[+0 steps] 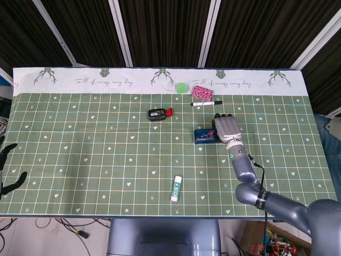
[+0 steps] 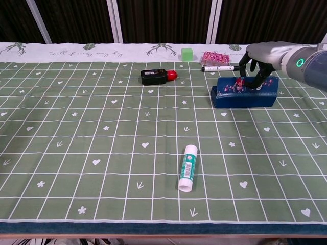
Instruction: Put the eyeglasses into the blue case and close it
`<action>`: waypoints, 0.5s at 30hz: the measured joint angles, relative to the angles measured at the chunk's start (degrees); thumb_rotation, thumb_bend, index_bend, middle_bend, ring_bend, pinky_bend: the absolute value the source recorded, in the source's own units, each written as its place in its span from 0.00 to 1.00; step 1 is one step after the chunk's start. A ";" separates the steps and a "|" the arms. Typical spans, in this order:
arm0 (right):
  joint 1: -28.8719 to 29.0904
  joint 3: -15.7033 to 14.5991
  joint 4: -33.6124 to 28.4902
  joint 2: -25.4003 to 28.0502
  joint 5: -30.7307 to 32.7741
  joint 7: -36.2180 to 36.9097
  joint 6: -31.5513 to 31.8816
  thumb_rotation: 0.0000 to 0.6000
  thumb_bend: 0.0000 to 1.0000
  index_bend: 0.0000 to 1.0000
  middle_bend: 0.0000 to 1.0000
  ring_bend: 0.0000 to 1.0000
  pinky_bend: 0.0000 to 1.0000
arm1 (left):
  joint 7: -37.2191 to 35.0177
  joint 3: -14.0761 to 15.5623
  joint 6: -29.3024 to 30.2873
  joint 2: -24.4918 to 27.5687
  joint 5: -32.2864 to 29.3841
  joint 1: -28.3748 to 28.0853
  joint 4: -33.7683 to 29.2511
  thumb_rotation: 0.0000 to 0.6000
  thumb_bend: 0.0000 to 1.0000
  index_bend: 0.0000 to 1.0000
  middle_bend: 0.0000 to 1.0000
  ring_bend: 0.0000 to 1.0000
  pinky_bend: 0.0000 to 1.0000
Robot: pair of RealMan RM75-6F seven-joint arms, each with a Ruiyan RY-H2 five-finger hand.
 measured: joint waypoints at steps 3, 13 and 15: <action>0.44 -0.14 0.95 -0.45 0.77 -0.20 -0.30 1.00 0.51 0.69 0.27 0.29 0.27 | -0.03 -0.01 0.00 0.00 -0.01 -0.01 0.03 1.00 0.26 0.17 0.00 0.00 0.00; 1.90 0.00 4.17 -1.47 2.73 -0.27 -1.78 1.00 0.51 0.68 0.27 0.29 0.27 | -0.02 0.02 -0.01 0.02 0.01 0.01 -0.06 1.00 0.26 0.17 0.00 0.00 0.00; 2.22 0.06 4.94 -1.73 3.12 -0.26 -2.15 1.00 0.51 0.63 0.27 0.29 0.27 | 0.00 0.03 0.00 0.03 0.02 0.01 -0.06 1.00 0.26 0.17 0.00 0.00 0.00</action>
